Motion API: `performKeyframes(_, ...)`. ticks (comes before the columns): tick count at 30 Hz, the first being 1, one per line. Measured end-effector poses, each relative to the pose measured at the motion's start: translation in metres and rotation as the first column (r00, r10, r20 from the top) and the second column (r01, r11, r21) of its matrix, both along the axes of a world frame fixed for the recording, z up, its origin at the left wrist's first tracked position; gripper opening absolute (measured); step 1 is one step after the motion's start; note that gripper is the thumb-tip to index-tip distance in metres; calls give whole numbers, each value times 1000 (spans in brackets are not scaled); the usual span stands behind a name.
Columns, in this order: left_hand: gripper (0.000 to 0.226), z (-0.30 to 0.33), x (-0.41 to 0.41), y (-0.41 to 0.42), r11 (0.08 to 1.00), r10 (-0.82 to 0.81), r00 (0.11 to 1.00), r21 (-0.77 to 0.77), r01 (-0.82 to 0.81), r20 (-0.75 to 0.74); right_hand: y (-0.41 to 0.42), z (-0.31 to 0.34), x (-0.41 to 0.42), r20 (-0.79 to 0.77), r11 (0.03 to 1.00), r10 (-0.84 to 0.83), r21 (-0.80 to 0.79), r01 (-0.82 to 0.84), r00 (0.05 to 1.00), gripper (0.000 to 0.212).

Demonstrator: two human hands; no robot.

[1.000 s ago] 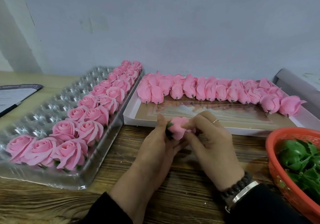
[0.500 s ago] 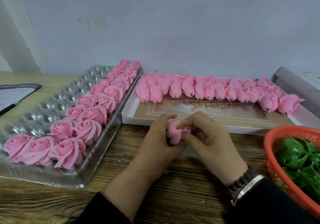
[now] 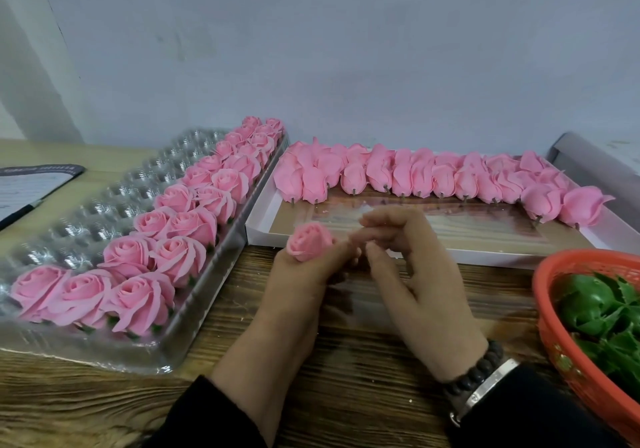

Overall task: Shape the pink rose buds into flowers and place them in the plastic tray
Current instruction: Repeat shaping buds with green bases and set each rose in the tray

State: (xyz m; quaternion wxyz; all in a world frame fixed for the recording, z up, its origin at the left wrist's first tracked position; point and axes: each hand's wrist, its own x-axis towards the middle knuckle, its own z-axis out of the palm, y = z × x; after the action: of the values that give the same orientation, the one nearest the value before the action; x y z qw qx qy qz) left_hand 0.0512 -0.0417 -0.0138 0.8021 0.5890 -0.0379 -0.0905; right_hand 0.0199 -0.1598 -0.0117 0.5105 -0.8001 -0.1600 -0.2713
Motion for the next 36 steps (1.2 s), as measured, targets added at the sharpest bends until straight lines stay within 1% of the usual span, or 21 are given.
performKeyframes(1, 38, 0, 1, -1, 997, 10, 999, -75, -13, -45, 2, -3, 1, -27, 999, -17, 35, 18, 1000, 34)
performKeyframes(2, 36, 2, 1, -3, 989, 19, 997, -147, -30, -76, 3, -6, 2, -55, 999, -33, 29, 34, 998, 37)
performKeyframes(4, 24, 4, 3, -5, 957, 33, 988, -281, -75, -154, 8, -11, 4, -121, 999, -39, -21, 37, 992, 45)
performKeyframes(6, 15, 5, 4, -6, 926, 8, 976, -366, -89, -217, 12, -14, 4, -169, 999, -8, -37, 2, 986, 53)
performKeyframes(8, 15, 4, 2, -6, 911, -51, 967, -409, -57, -248, 14, -14, 4, -183, 999, 3, -39, -10, 983, 57)
performKeyframes(10, 19, 4, -3, -10, 903, -98, 963, -429, -20, -252, 15, -13, 3, -201, 998, -30, -60, 18, 979, 57)
performKeyframes(12, 27, 3, -7, -15, 903, -128, 967, -428, 21, -222, 15, -13, 3, -210, 995, -75, -79, 60, 975, 55)
performKeyframes(14, 35, 2, -7, -16, 904, -154, 968, -424, 57, -199, 14, -13, 3, -211, 993, -102, -85, 86, 972, 47)
performKeyframes(16, 37, 2, -5, -14, 898, -195, 960, -431, 92, -203, 13, -12, 4, -236, 995, -94, -54, 84, 967, 37)
performKeyframes(18, 32, 3, -3, -10, 889, -237, 948, -441, 124, -212, 11, -11, 5, -290, 997, -16, 63, 35, 957, 30)
performKeyframes(20, 26, 3, 0, -7, 875, -263, 938, -466, 132, -226, 8, -10, 6, -348, 979, 110, 202, -41, 931, 24)
performKeyframes(22, 27, 4, 1, -8, 863, -266, 933, -491, 118, -244, 6, -10, 6, -386, 959, 192, 268, -89, 902, 23)
performKeyframes(24, 35, 3, 2, -8, 865, -248, 934, -492, 95, -256, 7, -10, 6, -386, 958, 199, 271, -96, 901, 29)
performKeyframes(26, 28, 4, 2, -7, 861, -237, 933, -503, 73, -269, 9, -12, 5, -380, 968, 151, 246, -58, 912, 34)
performKeyframes(27, 24, 4, 1, -7, 861, -229, 935, -504, 66, -270, 9, -12, 5, -381, 979, 112, 202, -35, 918, 36)
performKeyframes(29, 26, 3, 1, -7, 869, -219, 943, -490, 73, -250, 10, -12, 5, -377, 995, 41, 105, -2, 925, 36)
performKeyframes(30, 26, 2, 0, -7, 871, -218, 946, -484, 79, -239, 11, -12, 4, -370, 996, 31, 94, 4, 929, 35)
performKeyframes(31, 25, 2, 0, -7, 872, -226, 947, -480, 92, -229, 11, -11, 4, -360, 993, 43, 115, -1, 932, 33)
performKeyframes(33, 22, 1, 1, -8, 869, -245, 945, -482, 115, -216, 10, -8, 3, -353, 969, 130, 244, -43, 927, 31)
performKeyframes(35, 20, 1, 2, -6, 867, -238, 947, -486, 108, -215, 7, -4, 3, -366, 905, 261, 415, -94, 893, 24)
performKeyframes(36, 21, 1, 2, -6, 878, -234, 953, -464, 121, -194, 5, -2, 3, -381, 866, 327, 487, -113, 865, 18)
